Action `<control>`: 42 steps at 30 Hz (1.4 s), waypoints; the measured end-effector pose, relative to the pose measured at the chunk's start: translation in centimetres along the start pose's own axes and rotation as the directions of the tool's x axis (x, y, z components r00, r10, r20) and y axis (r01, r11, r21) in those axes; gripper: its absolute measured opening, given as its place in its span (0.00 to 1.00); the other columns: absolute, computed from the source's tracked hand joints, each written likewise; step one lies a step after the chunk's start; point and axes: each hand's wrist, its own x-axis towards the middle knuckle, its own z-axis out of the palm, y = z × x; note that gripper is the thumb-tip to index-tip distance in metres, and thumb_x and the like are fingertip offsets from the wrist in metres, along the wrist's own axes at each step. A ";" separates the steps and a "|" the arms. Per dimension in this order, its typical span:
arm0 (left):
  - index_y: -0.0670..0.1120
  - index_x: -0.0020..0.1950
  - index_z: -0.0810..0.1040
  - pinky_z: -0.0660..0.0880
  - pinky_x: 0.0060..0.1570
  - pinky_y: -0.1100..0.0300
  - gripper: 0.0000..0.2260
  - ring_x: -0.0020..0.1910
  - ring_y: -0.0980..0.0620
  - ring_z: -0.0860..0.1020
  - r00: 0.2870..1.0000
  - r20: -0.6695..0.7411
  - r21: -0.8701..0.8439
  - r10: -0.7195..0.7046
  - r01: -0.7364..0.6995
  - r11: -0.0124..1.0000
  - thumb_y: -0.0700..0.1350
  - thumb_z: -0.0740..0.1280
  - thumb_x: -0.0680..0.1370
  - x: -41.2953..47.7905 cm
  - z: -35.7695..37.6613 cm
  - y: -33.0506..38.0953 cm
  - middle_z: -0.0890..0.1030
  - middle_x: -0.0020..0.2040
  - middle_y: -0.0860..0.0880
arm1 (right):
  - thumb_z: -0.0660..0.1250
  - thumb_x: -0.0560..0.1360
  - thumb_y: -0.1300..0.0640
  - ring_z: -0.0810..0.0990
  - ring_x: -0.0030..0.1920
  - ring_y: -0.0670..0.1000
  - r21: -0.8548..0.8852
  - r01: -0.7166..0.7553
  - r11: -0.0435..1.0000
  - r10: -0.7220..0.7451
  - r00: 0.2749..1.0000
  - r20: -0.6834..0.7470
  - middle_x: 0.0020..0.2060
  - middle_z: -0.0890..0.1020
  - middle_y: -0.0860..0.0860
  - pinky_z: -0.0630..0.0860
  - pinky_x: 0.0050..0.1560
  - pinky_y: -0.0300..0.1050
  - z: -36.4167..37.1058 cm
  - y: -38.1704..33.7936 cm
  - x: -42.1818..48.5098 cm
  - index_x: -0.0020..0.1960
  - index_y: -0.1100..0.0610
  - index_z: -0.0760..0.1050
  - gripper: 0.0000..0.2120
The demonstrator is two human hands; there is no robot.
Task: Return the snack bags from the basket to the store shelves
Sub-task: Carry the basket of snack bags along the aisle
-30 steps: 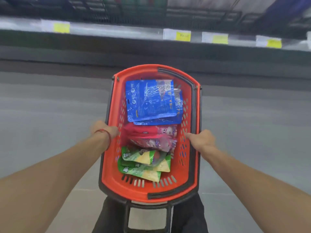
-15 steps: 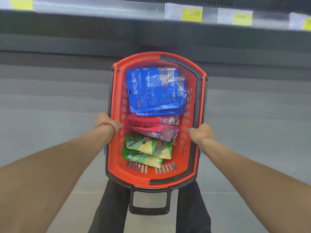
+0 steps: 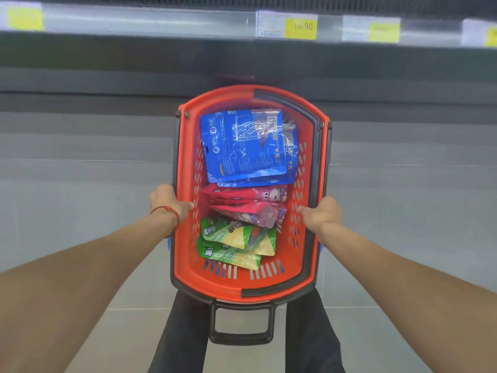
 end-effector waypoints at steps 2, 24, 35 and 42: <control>0.37 0.55 0.77 0.78 0.50 0.49 0.19 0.51 0.39 0.79 1.000 0.015 -0.003 0.004 -0.004 1.000 0.43 0.78 0.70 -0.1 -0.1 -0.1 0.79 0.55 0.37 | 0.76 0.75 0.49 0.80 0.56 0.62 -0.007 0.024 1.000 -0.024 1.000 0.007 0.57 0.81 0.61 0.70 0.45 0.47 -0.2 0.2 0.0 0.59 0.63 0.75 0.22; 0.41 0.71 0.69 0.66 0.69 0.54 0.25 0.68 0.42 0.72 0.960 -0.030 -0.541 -0.279 0.219 0.812 0.45 0.70 0.76 -20.2 7.0 0.1 0.73 0.68 0.40 | 0.64 0.75 0.62 0.81 0.47 0.61 -0.267 0.514 0.815 -0.434 0.847 0.307 0.41 0.83 0.60 0.79 0.49 0.51 -10.9 1.9 -8.8 0.47 0.64 0.79 0.07; 0.45 0.67 0.72 0.69 0.63 0.58 0.20 0.63 0.46 0.75 0.890 0.082 -0.809 -0.448 0.322 0.492 0.44 0.68 0.76 -28.3 8.2 -3.9 0.78 0.63 0.46 | 0.66 0.79 0.59 0.80 0.54 0.54 -0.289 0.714 0.637 -0.541 0.682 0.492 0.57 0.82 0.53 0.76 0.51 0.41 -10.2 5.4 -15.7 0.58 0.56 0.78 0.08; 0.44 0.68 0.73 0.70 0.68 0.53 0.19 0.64 0.45 0.76 0.836 0.163 -0.887 -0.523 0.357 0.294 0.42 0.67 0.77 -31.1 9.9 -1.3 0.78 0.64 0.45 | 0.68 0.79 0.57 0.79 0.57 0.50 -0.284 0.817 0.502 -0.599 0.565 0.568 0.57 0.82 0.50 0.73 0.57 0.42 -12.4 3.9 -14.8 0.62 0.58 0.79 0.12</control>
